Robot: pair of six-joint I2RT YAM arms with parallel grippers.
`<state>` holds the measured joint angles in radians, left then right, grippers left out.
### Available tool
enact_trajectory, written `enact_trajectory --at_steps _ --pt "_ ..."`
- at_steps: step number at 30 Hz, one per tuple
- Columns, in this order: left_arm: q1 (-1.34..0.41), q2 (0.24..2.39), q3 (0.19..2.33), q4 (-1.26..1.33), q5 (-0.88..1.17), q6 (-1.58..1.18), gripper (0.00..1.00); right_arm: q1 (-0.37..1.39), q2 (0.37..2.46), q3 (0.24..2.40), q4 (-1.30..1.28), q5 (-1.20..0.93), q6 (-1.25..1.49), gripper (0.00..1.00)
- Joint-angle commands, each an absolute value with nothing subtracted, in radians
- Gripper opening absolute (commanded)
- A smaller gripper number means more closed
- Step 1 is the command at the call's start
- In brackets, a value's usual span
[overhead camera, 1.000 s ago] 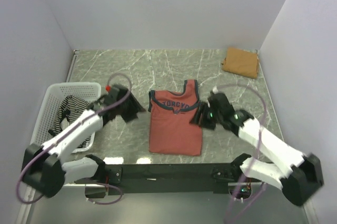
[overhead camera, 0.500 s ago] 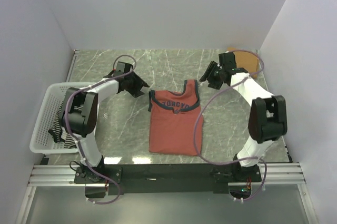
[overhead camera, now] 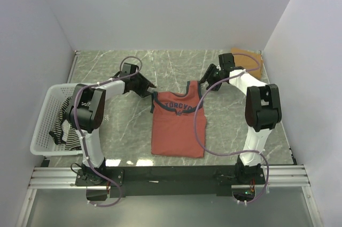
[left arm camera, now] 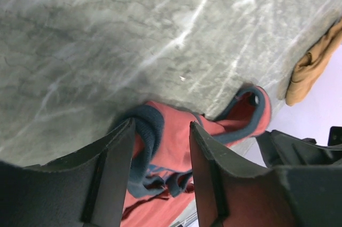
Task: Fold and stack the tank tops
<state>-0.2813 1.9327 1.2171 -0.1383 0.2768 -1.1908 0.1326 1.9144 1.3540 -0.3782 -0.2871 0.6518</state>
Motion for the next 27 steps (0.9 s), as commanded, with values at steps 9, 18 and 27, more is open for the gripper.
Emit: enact_trajectory --at_steps 9,18,27 --pt "-0.299 2.003 1.295 -0.104 0.298 -1.195 0.38 0.126 2.040 1.476 -0.334 -0.368 0.713 0.60" --pt "-0.299 2.031 1.328 -0.100 0.336 -1.140 0.31 0.126 2.135 1.554 -0.333 -0.393 0.721 0.52" --pt "-0.298 1.913 1.218 -0.118 0.327 -1.193 0.45 0.126 2.115 1.525 -0.324 -0.374 0.704 0.49"
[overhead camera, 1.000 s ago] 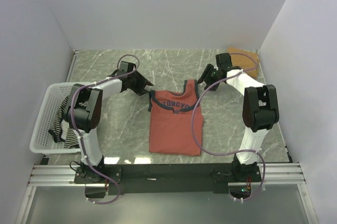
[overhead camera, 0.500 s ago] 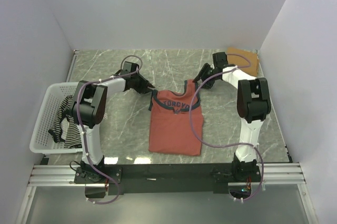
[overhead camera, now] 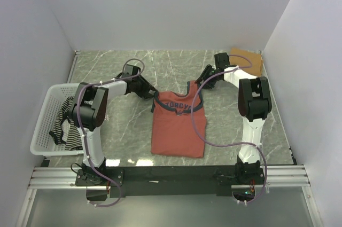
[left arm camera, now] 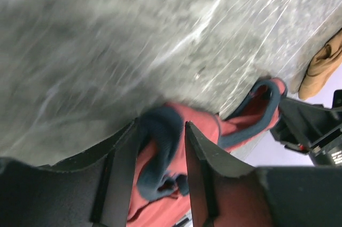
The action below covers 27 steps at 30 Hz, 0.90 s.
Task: Fold and stack the tank tops
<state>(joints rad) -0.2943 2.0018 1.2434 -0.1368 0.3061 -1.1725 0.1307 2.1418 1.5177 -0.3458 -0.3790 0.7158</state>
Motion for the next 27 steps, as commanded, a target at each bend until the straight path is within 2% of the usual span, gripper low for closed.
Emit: enact_trajectory --at_steps 1,24,27 --pt "-0.298 1.905 1.216 -0.121 0.327 -1.198 0.45 0.126 2.115 1.523 -0.325 -0.367 0.701 0.49" --pt "-0.333 2.008 1.298 -0.156 0.308 -1.275 0.44 0.123 2.152 1.534 -0.319 -0.388 0.704 0.47" --pt "-0.336 2.019 1.308 -0.163 0.293 -1.272 0.42 0.123 2.160 1.543 -0.322 -0.391 0.701 0.43"
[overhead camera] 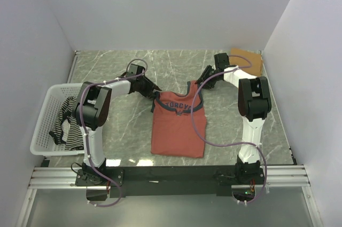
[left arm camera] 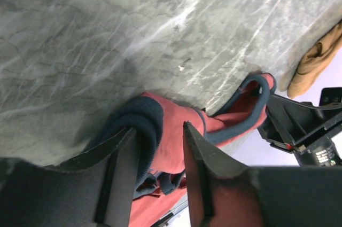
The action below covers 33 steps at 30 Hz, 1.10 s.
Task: Fold and stack the tank tops
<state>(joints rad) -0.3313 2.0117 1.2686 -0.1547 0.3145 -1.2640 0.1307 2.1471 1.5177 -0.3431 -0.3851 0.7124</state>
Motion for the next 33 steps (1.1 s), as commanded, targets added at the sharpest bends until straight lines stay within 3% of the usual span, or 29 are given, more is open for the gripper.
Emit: enact_trajectory --at_steps 1,6,8,11,21,33 --pt "-0.336 2.019 1.310 -0.163 0.290 -1.272 0.41 0.123 2.163 1.545 -0.322 -0.393 0.701 0.42" --pt "-0.336 2.016 1.322 -0.140 0.264 -1.218 0.23 0.123 2.169 1.557 -0.308 -0.414 0.693 0.23" --pt "-0.336 2.014 1.321 -0.074 0.276 -1.161 0.20 0.123 2.166 1.559 -0.301 -0.420 0.687 0.09" --pt "-0.337 2.000 1.307 -0.008 0.282 -1.073 0.17 0.124 2.142 1.545 -0.281 -0.414 0.663 0.00" --pt "-0.389 1.830 1.137 0.134 0.175 -0.821 0.11 0.147 1.870 1.326 -0.141 -0.370 0.597 0.00" --pt "-0.547 1.632 0.870 0.150 -0.138 -0.680 0.11 0.382 1.395 0.878 -0.086 -0.143 0.578 0.00"
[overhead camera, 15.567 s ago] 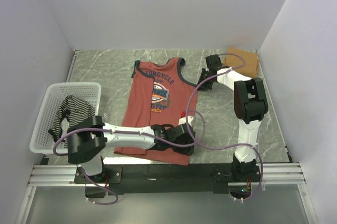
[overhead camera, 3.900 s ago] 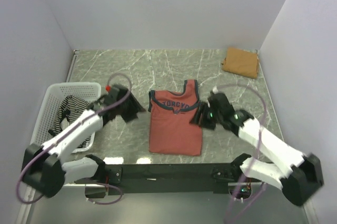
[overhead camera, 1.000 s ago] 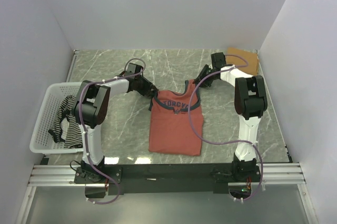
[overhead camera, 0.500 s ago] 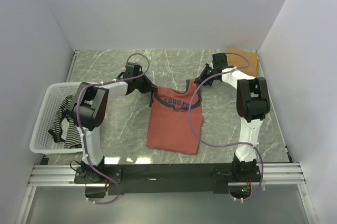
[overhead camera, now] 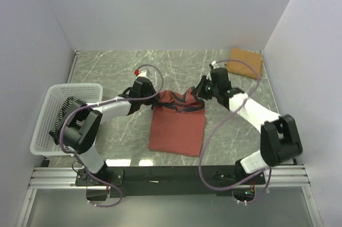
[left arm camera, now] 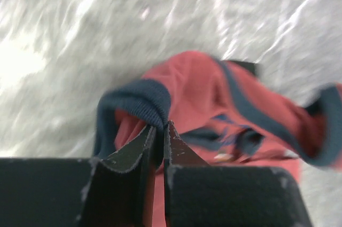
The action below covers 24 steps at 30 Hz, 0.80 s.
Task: Fold and stack the tank tops
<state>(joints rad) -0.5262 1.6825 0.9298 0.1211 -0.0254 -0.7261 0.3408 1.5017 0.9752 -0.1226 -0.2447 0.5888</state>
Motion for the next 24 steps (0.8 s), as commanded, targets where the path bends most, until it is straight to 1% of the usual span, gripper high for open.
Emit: enact_trajectory --at_steps 1,2,3,5,6,9,12,13,15,16,20,22,24 --pt "-0.555 1.612 0.849 0.166 -0.143 -0.687 0.11 0.399 1.366 0.844 -0.083 -0.127 0.584 0.00" --pt "-0.563 1.603 0.809 0.175 -0.143 -0.684 0.11 0.413 1.311 0.807 -0.068 -0.105 0.594 0.00" --pt "-0.581 1.592 0.790 0.182 -0.156 -0.686 0.11 0.432 1.287 0.736 -0.057 -0.100 0.600 0.00" --pt "-0.595 1.568 0.732 0.221 -0.158 -0.690 0.12 0.451 1.232 0.666 -0.029 -0.094 0.620 0.00" --pt "-0.600 1.562 0.715 0.235 -0.149 -0.695 0.12 0.457 1.217 0.607 -0.022 -0.083 0.626 0.00" --pt "-0.606 1.562 0.675 0.250 -0.144 -0.715 0.13 0.474 1.169 0.516 -0.002 -0.069 0.641 0.00" --pt "-0.606 1.552 0.641 0.275 -0.138 -0.733 0.18 0.506 1.131 0.447 0.033 -0.046 0.638 0.00" --pt "-0.606 1.539 0.632 0.284 -0.126 -0.736 0.26 0.514 1.123 0.430 0.046 -0.041 0.637 0.00" --pt "-0.606 1.517 0.624 0.296 -0.114 -0.752 0.32 0.522 1.114 0.397 0.069 -0.034 0.634 0.00" --pt "-0.606 1.491 0.627 0.290 -0.100 -0.755 0.37 0.523 1.112 0.387 0.078 -0.037 0.630 0.00" --pt "-0.606 1.384 0.675 0.220 -0.087 -0.779 0.44 0.558 1.126 0.377 0.094 -0.002 0.643 0.00" --pt "-0.604 1.335 0.709 0.128 -0.109 -0.811 0.46 0.566 1.134 0.376 0.087 0.029 0.661 0.00" --pt "-0.601 1.318 0.771 0.065 -0.150 -0.860 0.45 0.569 1.147 0.373 0.090 0.044 0.664 0.00"
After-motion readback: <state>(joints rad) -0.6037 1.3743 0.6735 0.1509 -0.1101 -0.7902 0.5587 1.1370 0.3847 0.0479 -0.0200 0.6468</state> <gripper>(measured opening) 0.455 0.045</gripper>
